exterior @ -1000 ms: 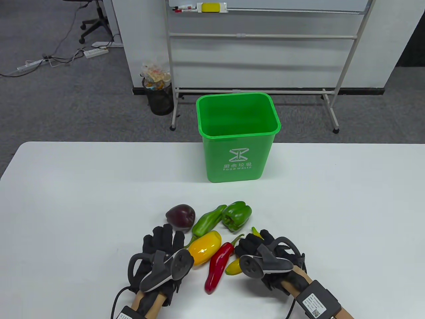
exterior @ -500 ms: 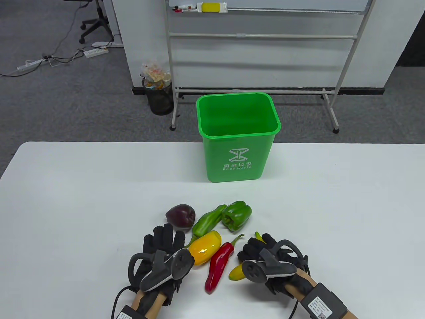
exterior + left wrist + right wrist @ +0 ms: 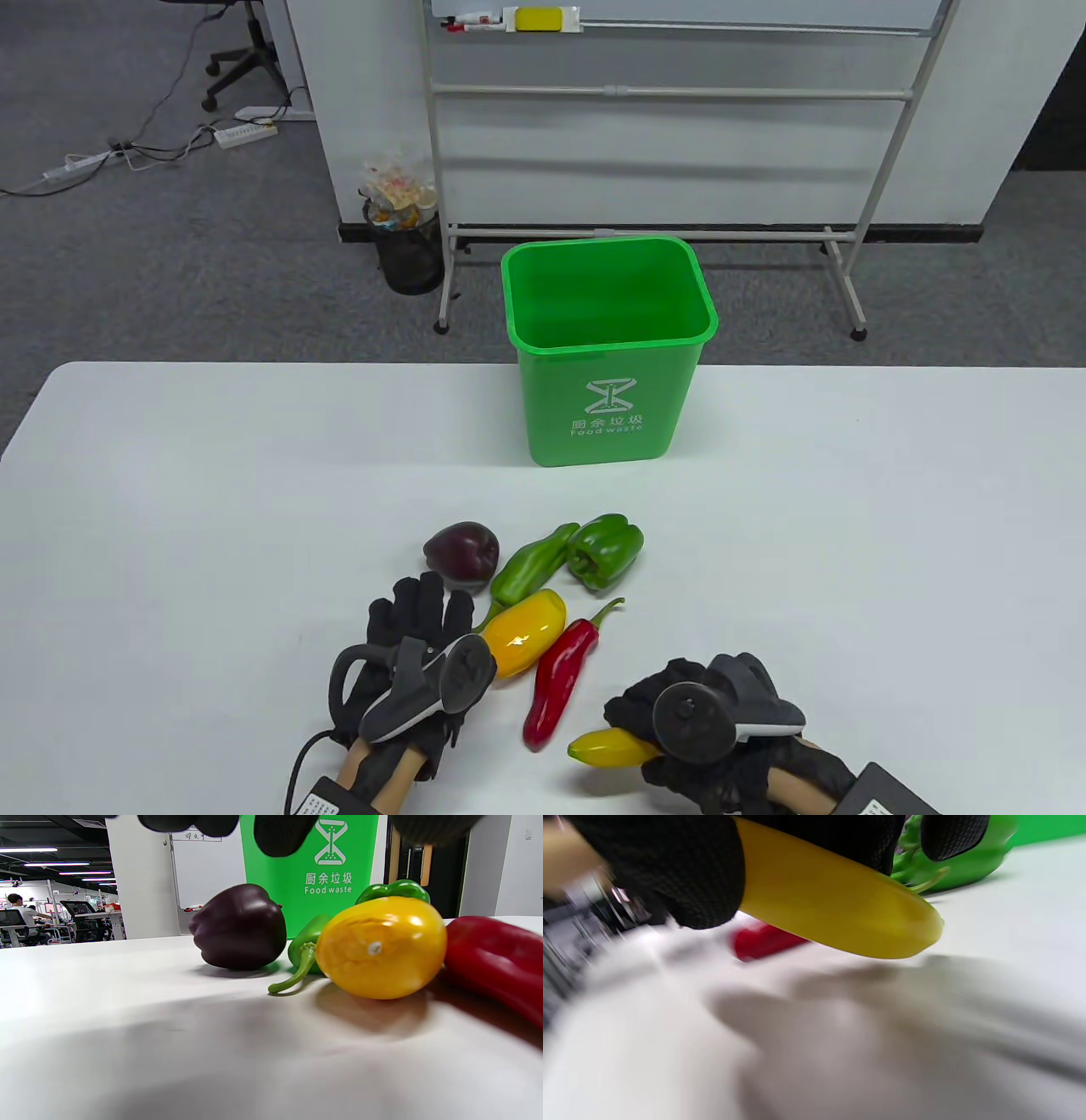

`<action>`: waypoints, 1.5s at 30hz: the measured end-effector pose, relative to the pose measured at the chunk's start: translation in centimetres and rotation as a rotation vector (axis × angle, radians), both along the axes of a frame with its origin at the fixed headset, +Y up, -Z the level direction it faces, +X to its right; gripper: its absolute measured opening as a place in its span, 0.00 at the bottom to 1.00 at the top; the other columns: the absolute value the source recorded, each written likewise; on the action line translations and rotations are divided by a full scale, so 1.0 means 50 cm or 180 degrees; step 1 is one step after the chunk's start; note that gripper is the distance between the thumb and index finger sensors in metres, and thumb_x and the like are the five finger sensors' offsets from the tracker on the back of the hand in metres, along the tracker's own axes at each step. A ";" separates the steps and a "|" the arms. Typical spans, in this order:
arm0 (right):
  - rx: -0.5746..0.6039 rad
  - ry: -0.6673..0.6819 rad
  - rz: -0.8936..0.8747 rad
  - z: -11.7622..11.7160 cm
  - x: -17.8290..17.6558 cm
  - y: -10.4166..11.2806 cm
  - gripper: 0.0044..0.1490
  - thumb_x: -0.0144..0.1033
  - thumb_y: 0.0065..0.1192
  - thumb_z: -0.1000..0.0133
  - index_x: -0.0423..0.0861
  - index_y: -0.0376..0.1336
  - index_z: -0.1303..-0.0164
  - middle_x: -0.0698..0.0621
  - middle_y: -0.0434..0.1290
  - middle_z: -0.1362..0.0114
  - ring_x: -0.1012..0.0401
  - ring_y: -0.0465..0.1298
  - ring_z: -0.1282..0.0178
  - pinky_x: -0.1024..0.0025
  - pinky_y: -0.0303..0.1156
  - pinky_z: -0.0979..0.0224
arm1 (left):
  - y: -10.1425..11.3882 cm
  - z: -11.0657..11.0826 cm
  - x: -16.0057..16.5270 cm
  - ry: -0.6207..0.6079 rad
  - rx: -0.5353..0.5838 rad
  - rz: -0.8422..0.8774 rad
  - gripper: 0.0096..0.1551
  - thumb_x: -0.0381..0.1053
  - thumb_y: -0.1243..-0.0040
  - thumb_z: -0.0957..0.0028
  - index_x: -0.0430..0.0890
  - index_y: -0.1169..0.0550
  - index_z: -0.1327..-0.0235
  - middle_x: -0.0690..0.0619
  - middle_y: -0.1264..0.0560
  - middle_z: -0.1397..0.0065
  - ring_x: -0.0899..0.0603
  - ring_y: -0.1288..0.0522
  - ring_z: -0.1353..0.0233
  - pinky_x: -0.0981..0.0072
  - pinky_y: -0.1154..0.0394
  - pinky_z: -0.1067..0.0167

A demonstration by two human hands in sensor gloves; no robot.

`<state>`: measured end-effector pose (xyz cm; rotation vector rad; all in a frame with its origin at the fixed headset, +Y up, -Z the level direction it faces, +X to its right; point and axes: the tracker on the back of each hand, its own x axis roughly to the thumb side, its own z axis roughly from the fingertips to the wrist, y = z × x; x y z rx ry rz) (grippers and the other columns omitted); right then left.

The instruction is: Toss fruit and vegetables into food waste bin

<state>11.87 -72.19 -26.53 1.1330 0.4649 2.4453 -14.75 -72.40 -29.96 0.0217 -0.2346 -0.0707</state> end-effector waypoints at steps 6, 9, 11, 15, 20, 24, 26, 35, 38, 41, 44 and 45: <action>-0.1065 -0.0016 -0.2480 -0.103 -0.017 0.238 0.51 0.46 0.72 0.53 0.40 0.53 0.24 0.42 0.62 0.26 0.42 0.69 0.24 0.30 0.56 0.23 | -0.004 -0.005 -0.007 0.0025 -0.0019 -0.0012 0.49 0.70 0.52 0.56 0.45 0.39 0.25 0.34 0.51 0.18 0.24 0.47 0.20 0.26 0.47 0.30; -0.0923 -0.0738 -0.3399 -0.225 -0.007 0.397 0.51 0.47 0.70 0.52 0.43 0.51 0.23 0.44 0.60 0.24 0.43 0.67 0.21 0.31 0.55 0.21 | -0.005 -0.005 -0.008 0.0028 -0.0025 -0.0029 0.49 0.70 0.52 0.56 0.45 0.39 0.25 0.34 0.51 0.18 0.24 0.47 0.21 0.26 0.46 0.30; -0.1229 -0.1696 -0.3492 -0.332 0.004 0.456 0.56 0.50 0.66 0.51 0.43 0.43 0.20 0.43 0.52 0.18 0.42 0.59 0.15 0.31 0.49 0.19 | -0.006 -0.005 -0.007 0.0028 -0.0024 -0.0027 0.49 0.70 0.52 0.56 0.45 0.39 0.25 0.34 0.51 0.18 0.23 0.47 0.21 0.26 0.46 0.30; -0.1124 -0.2727 -0.2808 -0.380 0.037 0.433 0.61 0.59 0.57 0.48 0.43 0.32 0.20 0.40 0.39 0.16 0.39 0.48 0.12 0.30 0.46 0.19 | 0.001 -0.001 -0.007 0.0019 -0.0002 0.0029 0.49 0.70 0.52 0.56 0.45 0.39 0.25 0.34 0.51 0.18 0.23 0.47 0.21 0.26 0.46 0.30; -0.0760 -0.2654 -0.2306 -0.351 0.047 0.341 0.56 0.57 0.58 0.48 0.43 0.40 0.19 0.38 0.45 0.17 0.37 0.54 0.15 0.29 0.51 0.23 | 0.007 -0.003 -0.009 0.0017 0.0054 0.0011 0.49 0.70 0.52 0.56 0.45 0.39 0.25 0.34 0.51 0.18 0.24 0.47 0.21 0.25 0.46 0.30; -0.0564 -0.2529 -0.2005 -0.326 0.044 0.300 0.54 0.56 0.59 0.48 0.44 0.43 0.19 0.38 0.46 0.17 0.37 0.55 0.16 0.29 0.52 0.23 | 0.004 -0.001 -0.005 0.0004 0.0023 0.0010 0.49 0.70 0.52 0.56 0.45 0.39 0.25 0.34 0.51 0.18 0.23 0.47 0.21 0.25 0.47 0.30; -0.0414 -0.2460 -0.1815 -0.314 0.038 0.288 0.53 0.56 0.59 0.48 0.44 0.44 0.19 0.38 0.47 0.17 0.37 0.55 0.16 0.29 0.52 0.23 | 0.005 0.000 -0.003 -0.0004 0.0036 0.0011 0.49 0.70 0.52 0.56 0.45 0.39 0.25 0.34 0.51 0.18 0.23 0.47 0.21 0.25 0.46 0.30; 0.0325 -0.1984 -0.0824 -0.291 -0.012 0.205 0.49 0.57 0.63 0.50 0.56 0.50 0.19 0.41 0.45 0.15 0.37 0.54 0.14 0.29 0.51 0.22 | 0.004 0.001 -0.001 -0.0003 0.0035 0.0008 0.49 0.70 0.52 0.56 0.45 0.39 0.25 0.34 0.51 0.18 0.23 0.47 0.21 0.25 0.46 0.30; 0.0347 -0.1821 -0.0372 -0.305 -0.029 0.146 0.49 0.57 0.64 0.51 0.63 0.50 0.19 0.44 0.41 0.14 0.38 0.51 0.12 0.28 0.49 0.21 | 0.004 0.000 -0.001 0.0000 0.0037 0.0022 0.49 0.70 0.52 0.56 0.45 0.39 0.25 0.34 0.51 0.18 0.23 0.47 0.21 0.25 0.46 0.30; 0.0250 -0.1752 -0.0062 -0.323 -0.043 0.087 0.47 0.55 0.64 0.51 0.65 0.50 0.19 0.45 0.40 0.13 0.38 0.49 0.12 0.28 0.48 0.20 | 0.002 0.000 -0.001 -0.0002 0.0037 0.0017 0.49 0.70 0.52 0.56 0.45 0.39 0.25 0.34 0.51 0.18 0.23 0.47 0.21 0.25 0.46 0.30; 0.0136 -0.1742 0.0321 -0.341 -0.051 0.030 0.47 0.55 0.65 0.51 0.68 0.50 0.20 0.46 0.39 0.13 0.38 0.47 0.12 0.28 0.46 0.20 | 0.002 -0.001 -0.002 0.0003 0.0032 0.0014 0.49 0.70 0.52 0.56 0.45 0.39 0.25 0.34 0.51 0.18 0.23 0.47 0.21 0.26 0.46 0.30; 0.0074 -0.1741 0.0431 -0.347 -0.052 0.011 0.48 0.56 0.65 0.51 0.69 0.49 0.20 0.46 0.38 0.13 0.38 0.47 0.11 0.28 0.46 0.20 | 0.002 -0.001 -0.003 0.0006 0.0028 0.0017 0.49 0.70 0.52 0.56 0.45 0.39 0.25 0.34 0.51 0.18 0.23 0.47 0.21 0.26 0.46 0.30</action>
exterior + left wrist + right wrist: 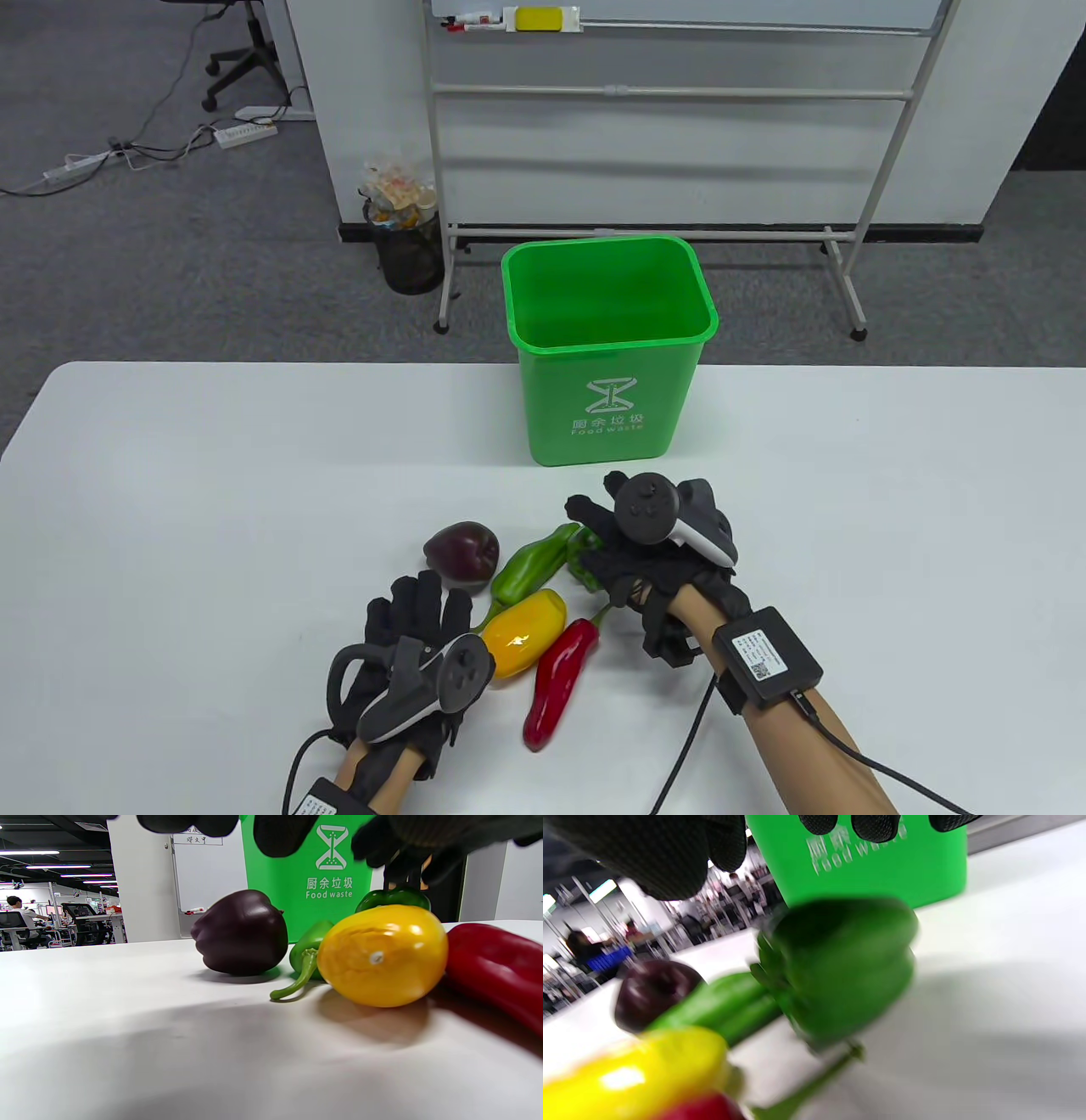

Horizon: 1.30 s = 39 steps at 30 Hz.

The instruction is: Toss fruit and vegetables into food waste bin

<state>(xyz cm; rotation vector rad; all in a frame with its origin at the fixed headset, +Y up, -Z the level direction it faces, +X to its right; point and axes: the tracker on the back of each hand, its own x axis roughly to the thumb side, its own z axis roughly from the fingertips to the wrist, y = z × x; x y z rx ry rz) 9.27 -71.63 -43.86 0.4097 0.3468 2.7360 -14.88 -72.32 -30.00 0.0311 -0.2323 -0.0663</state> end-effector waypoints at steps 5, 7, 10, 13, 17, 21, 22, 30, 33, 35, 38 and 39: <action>-0.0200 -0.0089 0.0089 -0.020 0.003 -0.050 0.50 0.58 0.66 0.52 0.74 0.46 0.21 0.47 0.36 0.13 0.36 0.47 0.12 0.28 0.47 0.20 | -0.001 -0.001 -0.002 0.0014 -0.0017 -0.0012 0.49 0.70 0.52 0.56 0.45 0.39 0.25 0.34 0.51 0.18 0.24 0.47 0.21 0.26 0.46 0.30; -0.0193 -0.0123 -0.0028 -0.024 0.006 -0.056 0.50 0.57 0.66 0.52 0.74 0.45 0.21 0.46 0.39 0.13 0.36 0.51 0.13 0.29 0.50 0.21 | -0.001 -0.001 -0.003 0.0018 -0.0023 -0.0016 0.49 0.70 0.52 0.56 0.45 0.39 0.25 0.34 0.51 0.18 0.23 0.47 0.21 0.26 0.46 0.30; -0.0175 -0.0146 -0.0187 -0.030 0.008 -0.057 0.48 0.54 0.67 0.51 0.72 0.48 0.22 0.44 0.41 0.14 0.36 0.56 0.16 0.32 0.55 0.22 | -0.001 -0.002 -0.003 0.0019 -0.0030 -0.0026 0.49 0.70 0.51 0.56 0.45 0.39 0.25 0.34 0.51 0.18 0.23 0.47 0.21 0.26 0.46 0.30; 0.0011 -0.0261 -0.0530 -0.029 0.024 -0.050 0.48 0.52 0.68 0.53 0.67 0.52 0.22 0.41 0.46 0.16 0.34 0.59 0.20 0.34 0.59 0.25 | -0.001 -0.001 -0.003 0.0013 -0.0031 -0.0032 0.49 0.70 0.52 0.56 0.45 0.39 0.25 0.34 0.51 0.18 0.23 0.47 0.21 0.26 0.46 0.30; -0.0006 -0.0347 -0.0949 -0.016 0.067 -0.030 0.49 0.53 0.68 0.53 0.63 0.51 0.21 0.41 0.47 0.16 0.33 0.60 0.21 0.34 0.60 0.26 | -0.001 -0.002 -0.003 0.0010 -0.0023 -0.0027 0.49 0.70 0.52 0.56 0.45 0.39 0.25 0.34 0.51 0.18 0.23 0.47 0.21 0.26 0.46 0.30; -0.0042 -0.0317 -0.1206 0.026 0.123 -0.009 0.48 0.54 0.66 0.53 0.60 0.54 0.20 0.43 0.52 0.16 0.32 0.63 0.23 0.33 0.63 0.28 | -0.002 -0.003 -0.002 0.0006 -0.0031 -0.0027 0.49 0.70 0.51 0.56 0.45 0.39 0.25 0.34 0.51 0.18 0.23 0.47 0.21 0.26 0.47 0.30; -0.0068 -0.0299 -0.1274 0.041 0.139 -0.006 0.47 0.55 0.65 0.53 0.59 0.55 0.20 0.43 0.53 0.16 0.32 0.65 0.24 0.34 0.65 0.30 | -0.002 -0.003 -0.002 0.0006 -0.0037 -0.0029 0.49 0.70 0.51 0.56 0.45 0.39 0.25 0.34 0.51 0.18 0.23 0.47 0.21 0.26 0.47 0.30; -0.1051 -0.0140 -0.2038 0.191 0.209 -0.058 0.48 0.61 0.57 0.51 0.52 0.57 0.21 0.39 0.64 0.22 0.31 0.76 0.36 0.38 0.75 0.43 | -0.008 -0.003 0.005 -0.0025 -0.0072 -0.0073 0.48 0.69 0.51 0.55 0.45 0.39 0.25 0.34 0.51 0.18 0.24 0.47 0.20 0.26 0.47 0.30; -0.1714 0.0076 -0.2521 0.243 0.190 -0.089 0.49 0.63 0.56 0.50 0.49 0.58 0.21 0.38 0.66 0.24 0.32 0.79 0.40 0.39 0.77 0.47 | -0.008 -0.004 0.006 -0.0027 -0.0089 -0.0081 0.48 0.69 0.51 0.55 0.45 0.39 0.25 0.34 0.52 0.18 0.24 0.47 0.20 0.26 0.47 0.29; -0.2075 0.0336 -0.3043 0.258 0.158 -0.072 0.49 0.63 0.55 0.49 0.48 0.57 0.20 0.37 0.65 0.23 0.31 0.79 0.40 0.39 0.77 0.46 | -0.008 -0.003 0.006 -0.0025 -0.0091 -0.0086 0.48 0.69 0.51 0.55 0.45 0.40 0.25 0.34 0.52 0.18 0.23 0.47 0.21 0.26 0.47 0.29; -0.1957 0.0777 -0.4107 0.217 0.104 0.063 0.49 0.61 0.55 0.48 0.48 0.55 0.19 0.37 0.63 0.22 0.30 0.76 0.37 0.37 0.75 0.43 | -0.003 -0.001 0.003 -0.0013 -0.0052 -0.0054 0.48 0.69 0.51 0.55 0.45 0.39 0.25 0.34 0.52 0.18 0.23 0.47 0.21 0.26 0.47 0.30; -0.1722 0.0857 -0.4480 0.185 0.094 0.131 0.49 0.61 0.55 0.48 0.48 0.53 0.18 0.37 0.62 0.21 0.31 0.75 0.35 0.37 0.74 0.41 | 0.000 -0.001 0.003 -0.0007 -0.0042 -0.0042 0.48 0.69 0.51 0.55 0.45 0.39 0.25 0.34 0.51 0.18 0.23 0.47 0.21 0.26 0.46 0.30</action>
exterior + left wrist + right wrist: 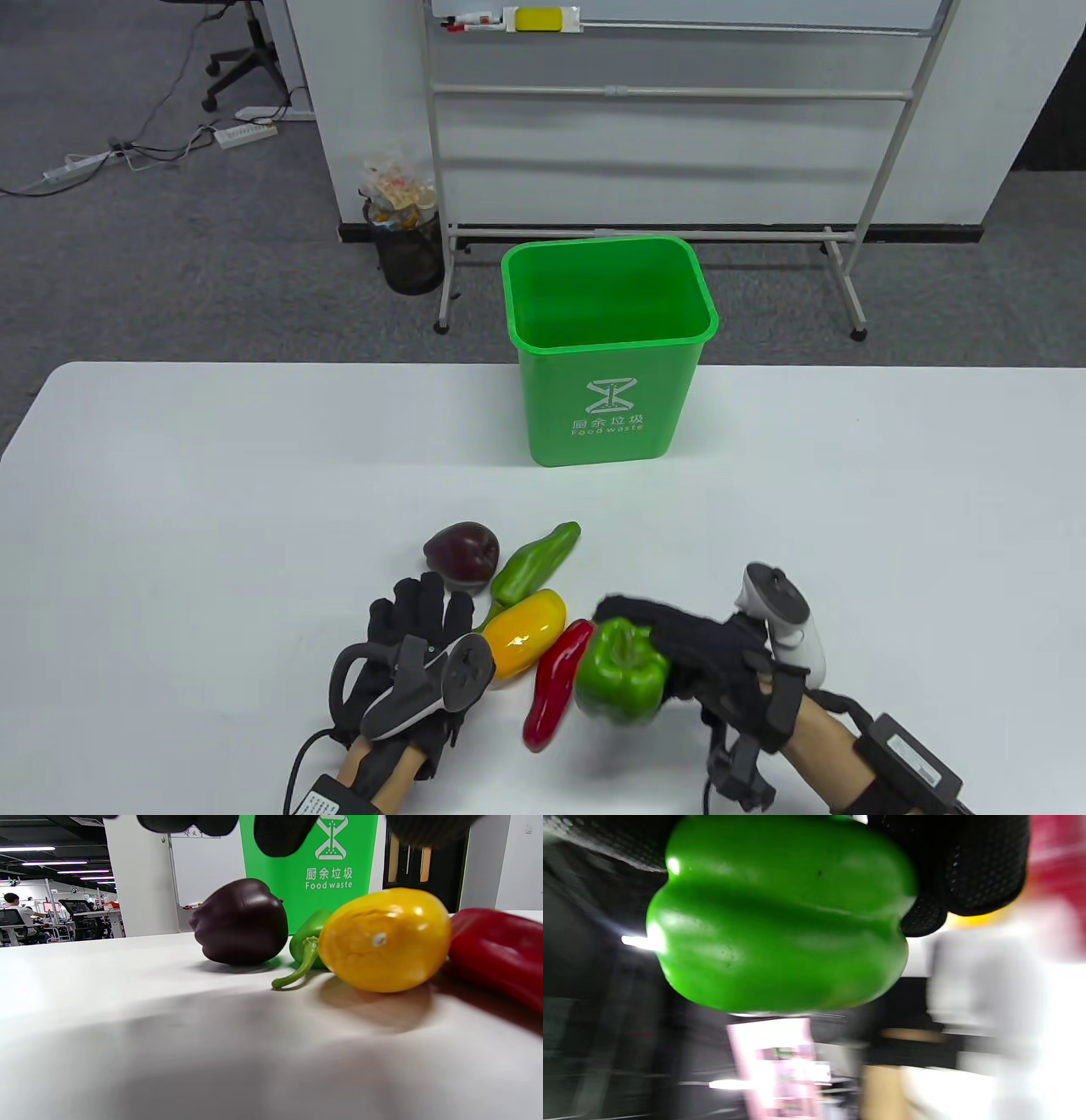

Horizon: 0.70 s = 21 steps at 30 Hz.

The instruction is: Toss fruit and vegetables into food waste bin

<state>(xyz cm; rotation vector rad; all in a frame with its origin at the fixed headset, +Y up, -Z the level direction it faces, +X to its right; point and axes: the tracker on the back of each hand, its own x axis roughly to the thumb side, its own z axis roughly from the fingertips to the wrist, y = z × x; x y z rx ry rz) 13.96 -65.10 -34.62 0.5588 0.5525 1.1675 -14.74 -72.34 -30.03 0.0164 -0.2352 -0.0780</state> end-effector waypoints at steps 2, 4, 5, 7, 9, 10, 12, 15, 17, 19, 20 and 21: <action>0.0181 -0.0588 -0.0478 -0.083 -0.010 0.125 0.50 0.63 0.51 0.47 0.52 0.48 0.17 0.41 0.57 0.17 0.34 0.72 0.28 0.38 0.72 0.34 | 0.002 0.000 0.000 0.0007 0.0014 0.0013 0.48 0.69 0.51 0.55 0.45 0.39 0.25 0.34 0.51 0.18 0.23 0.47 0.21 0.26 0.47 0.30; -0.0033 -0.1176 -0.0487 -0.179 -0.007 0.213 0.54 0.66 0.47 0.49 0.56 0.37 0.17 0.42 0.46 0.14 0.31 0.64 0.21 0.32 0.65 0.28 | 0.001 0.001 0.000 0.0004 0.0010 0.0010 0.48 0.69 0.51 0.55 0.45 0.39 0.25 0.34 0.51 0.18 0.23 0.47 0.21 0.26 0.46 0.30; -0.0133 -0.1241 -0.0276 -0.210 -0.003 0.223 0.58 0.69 0.45 0.49 0.54 0.30 0.18 0.42 0.38 0.14 0.30 0.58 0.18 0.30 0.62 0.27 | 0.001 0.002 0.000 0.0013 0.0004 0.0006 0.48 0.69 0.51 0.55 0.45 0.39 0.25 0.34 0.51 0.18 0.23 0.47 0.21 0.26 0.46 0.30; -0.0252 -0.1395 0.0166 -0.231 0.013 0.211 0.61 0.72 0.40 0.48 0.52 0.22 0.21 0.40 0.30 0.15 0.31 0.54 0.15 0.31 0.61 0.24 | 0.005 0.006 0.000 0.0014 -0.0006 0.0067 0.48 0.69 0.51 0.55 0.45 0.39 0.25 0.34 0.51 0.18 0.23 0.47 0.21 0.25 0.46 0.30; -0.0301 -0.1677 0.0095 -0.225 0.021 0.175 0.59 0.70 0.44 0.48 0.50 0.28 0.18 0.39 0.35 0.15 0.30 0.58 0.18 0.30 0.63 0.27 | 0.013 0.007 -0.001 0.0013 0.0045 0.0114 0.48 0.69 0.51 0.55 0.45 0.39 0.25 0.34 0.52 0.18 0.24 0.47 0.20 0.25 0.47 0.30; -0.0387 -0.1644 0.0098 -0.220 0.027 0.150 0.59 0.68 0.47 0.48 0.49 0.31 0.18 0.38 0.38 0.15 0.30 0.60 0.19 0.29 0.63 0.29 | 0.016 0.007 -0.002 -0.0005 0.0077 0.0104 0.48 0.69 0.51 0.55 0.45 0.39 0.25 0.34 0.51 0.18 0.23 0.47 0.21 0.25 0.47 0.30; -0.0425 -0.1386 0.0164 -0.208 0.040 0.103 0.58 0.66 0.46 0.46 0.48 0.32 0.17 0.38 0.38 0.15 0.31 0.59 0.19 0.29 0.61 0.27 | 0.018 0.005 -0.004 0.0001 0.0095 0.0069 0.48 0.69 0.51 0.55 0.45 0.39 0.25 0.34 0.51 0.18 0.23 0.47 0.21 0.25 0.47 0.30; -0.0491 -0.1284 0.0224 -0.186 0.061 0.055 0.57 0.66 0.46 0.45 0.46 0.33 0.17 0.37 0.39 0.15 0.32 0.59 0.19 0.30 0.61 0.27 | 0.016 0.006 -0.005 0.0009 0.0066 0.0101 0.48 0.69 0.51 0.55 0.45 0.39 0.25 0.34 0.51 0.18 0.23 0.47 0.21 0.25 0.47 0.30; -0.0488 -0.1231 0.0151 -0.170 0.073 0.044 0.56 0.65 0.46 0.45 0.47 0.33 0.17 0.37 0.40 0.15 0.33 0.60 0.19 0.31 0.61 0.27 | 0.017 0.008 -0.002 -0.0001 0.0083 0.0095 0.48 0.69 0.51 0.55 0.45 0.39 0.25 0.34 0.51 0.18 0.23 0.47 0.21 0.25 0.47 0.30; -0.0433 -0.1179 0.0140 -0.154 0.082 0.049 0.56 0.65 0.46 0.45 0.46 0.34 0.17 0.37 0.41 0.15 0.33 0.60 0.19 0.31 0.61 0.26 | 0.019 0.008 0.000 -0.0003 0.0097 0.0103 0.48 0.69 0.51 0.55 0.45 0.39 0.25 0.34 0.51 0.18 0.23 0.47 0.21 0.25 0.47 0.30; -0.0361 -0.1168 0.0142 -0.146 0.087 0.056 0.55 0.64 0.46 0.45 0.46 0.35 0.17 0.37 0.42 0.15 0.34 0.60 0.19 0.31 0.61 0.26 | 0.020 0.009 0.001 -0.0003 0.0101 0.0111 0.48 0.69 0.51 0.55 0.45 0.39 0.25 0.34 0.52 0.18 0.23 0.47 0.21 0.25 0.47 0.30; -0.0250 -0.1163 0.0152 -0.134 0.093 0.068 0.55 0.64 0.47 0.45 0.46 0.36 0.17 0.37 0.43 0.15 0.34 0.60 0.19 0.31 0.60 0.26 | 0.020 0.009 0.001 0.0000 0.0108 0.0115 0.48 0.69 0.51 0.55 0.45 0.39 0.25 0.34 0.51 0.18 0.24 0.47 0.21 0.25 0.47 0.30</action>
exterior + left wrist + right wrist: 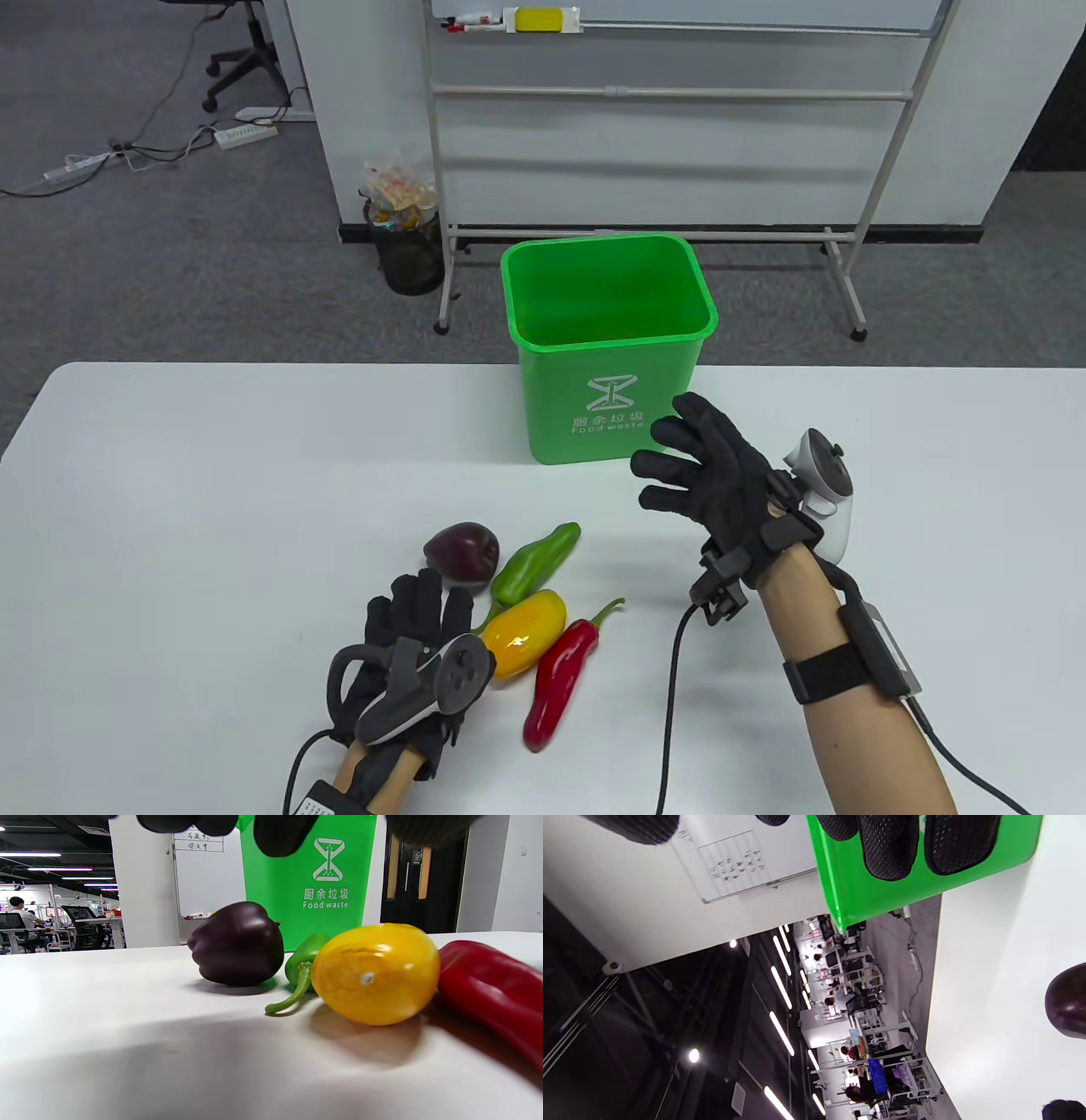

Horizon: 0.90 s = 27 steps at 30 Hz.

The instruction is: Toss fruit and vegetables into food waste bin

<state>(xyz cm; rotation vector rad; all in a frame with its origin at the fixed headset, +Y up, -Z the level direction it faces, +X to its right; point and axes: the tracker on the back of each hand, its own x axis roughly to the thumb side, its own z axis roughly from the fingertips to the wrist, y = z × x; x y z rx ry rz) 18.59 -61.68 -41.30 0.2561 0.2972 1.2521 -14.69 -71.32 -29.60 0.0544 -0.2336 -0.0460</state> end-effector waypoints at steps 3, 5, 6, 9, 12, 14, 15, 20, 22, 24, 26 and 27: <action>0.0478 -0.0134 0.0210 0.041 0.016 0.045 0.53 0.61 0.49 0.45 0.46 0.41 0.17 0.38 0.45 0.15 0.34 0.60 0.19 0.30 0.59 0.26 | -0.002 0.000 -0.001 0.0006 0.0004 -0.0006 0.48 0.69 0.51 0.55 0.45 0.39 0.25 0.34 0.51 0.18 0.23 0.47 0.21 0.26 0.46 0.30; 0.0870 -0.0334 0.0465 0.074 0.024 0.073 0.51 0.59 0.52 0.46 0.47 0.45 0.17 0.39 0.48 0.15 0.35 0.60 0.19 0.30 0.58 0.26 | -0.002 0.000 -0.003 0.0019 -0.0004 -0.0002 0.48 0.69 0.51 0.55 0.45 0.39 0.25 0.34 0.51 0.18 0.23 0.47 0.21 0.25 0.46 0.30; 0.1143 -0.0464 0.0697 0.096 0.028 0.087 0.50 0.58 0.53 0.47 0.47 0.47 0.18 0.39 0.49 0.15 0.35 0.61 0.19 0.30 0.58 0.26 | -0.002 0.000 -0.004 0.0027 -0.0006 0.0002 0.48 0.69 0.51 0.55 0.45 0.39 0.25 0.34 0.51 0.18 0.23 0.47 0.21 0.25 0.46 0.30; 0.1797 -0.0684 0.1429 0.156 0.031 0.109 0.49 0.57 0.55 0.48 0.47 0.49 0.18 0.41 0.51 0.15 0.36 0.61 0.18 0.29 0.57 0.25 | 0.000 -0.001 -0.008 0.0051 0.0006 0.0019 0.48 0.69 0.51 0.55 0.45 0.39 0.25 0.34 0.51 0.18 0.23 0.47 0.21 0.25 0.46 0.30; 0.2348 -0.0816 0.2135 0.213 0.027 0.108 0.49 0.55 0.56 0.48 0.48 0.50 0.18 0.41 0.51 0.15 0.37 0.59 0.16 0.28 0.54 0.23 | 0.002 -0.002 -0.015 0.0087 0.0022 0.0043 0.48 0.69 0.51 0.55 0.45 0.39 0.25 0.34 0.51 0.18 0.23 0.47 0.21 0.26 0.46 0.30; 0.2633 -0.0857 0.2652 0.244 0.023 0.094 0.48 0.55 0.57 0.49 0.49 0.50 0.18 0.42 0.50 0.14 0.37 0.57 0.15 0.27 0.51 0.22 | 0.003 -0.003 -0.021 0.0115 0.0024 0.0065 0.48 0.69 0.51 0.55 0.45 0.39 0.25 0.34 0.51 0.18 0.23 0.47 0.21 0.25 0.46 0.30; 0.2717 -0.0861 0.2845 0.253 0.023 0.086 0.48 0.55 0.57 0.49 0.50 0.50 0.18 0.43 0.50 0.14 0.37 0.56 0.14 0.27 0.50 0.22 | 0.004 -0.003 -0.023 0.0126 0.0024 0.0075 0.48 0.69 0.51 0.55 0.45 0.39 0.25 0.34 0.51 0.18 0.23 0.47 0.21 0.25 0.46 0.30; 0.3108 -0.0930 0.4354 0.295 0.021 0.007 0.49 0.55 0.59 0.50 0.53 0.50 0.18 0.45 0.48 0.13 0.39 0.54 0.12 0.27 0.48 0.20 | 0.004 -0.004 -0.029 0.0161 0.0030 0.0090 0.48 0.69 0.51 0.55 0.45 0.39 0.25 0.34 0.51 0.18 0.23 0.47 0.21 0.25 0.46 0.30; 0.3099 -0.0863 0.4657 0.302 0.036 -0.032 0.48 0.55 0.59 0.50 0.54 0.50 0.18 0.45 0.49 0.13 0.40 0.54 0.12 0.27 0.48 0.20 | 0.003 -0.003 -0.028 0.0161 0.0025 0.0081 0.48 0.69 0.51 0.55 0.45 0.39 0.25 0.34 0.51 0.18 0.23 0.47 0.21 0.26 0.46 0.30; 0.2987 -0.0809 0.4840 0.303 0.059 -0.069 0.48 0.54 0.59 0.51 0.54 0.51 0.19 0.45 0.49 0.13 0.40 0.54 0.12 0.27 0.48 0.20 | -0.001 -0.004 -0.025 0.0144 0.0010 0.0044 0.48 0.69 0.51 0.55 0.45 0.39 0.25 0.34 0.51 0.18 0.23 0.47 0.21 0.25 0.46 0.30; 0.2855 -0.0816 0.5051 0.303 0.083 -0.102 0.48 0.54 0.59 0.51 0.53 0.51 0.19 0.45 0.49 0.13 0.40 0.54 0.12 0.27 0.48 0.20 | -0.005 -0.005 -0.022 0.0142 -0.0008 0.0019 0.48 0.69 0.51 0.55 0.45 0.39 0.25 0.34 0.51 0.18 0.23 0.47 0.21 0.26 0.46 0.30; 0.2764 -0.0796 0.5201 0.301 0.097 -0.121 0.48 0.54 0.59 0.51 0.54 0.51 0.19 0.45 0.48 0.13 0.40 0.54 0.12 0.27 0.48 0.20 | -0.006 -0.006 -0.021 0.0148 -0.0015 0.0007 0.48 0.69 0.51 0.55 0.45 0.39 0.25 0.34 0.51 0.18 0.23 0.47 0.21 0.26 0.46 0.30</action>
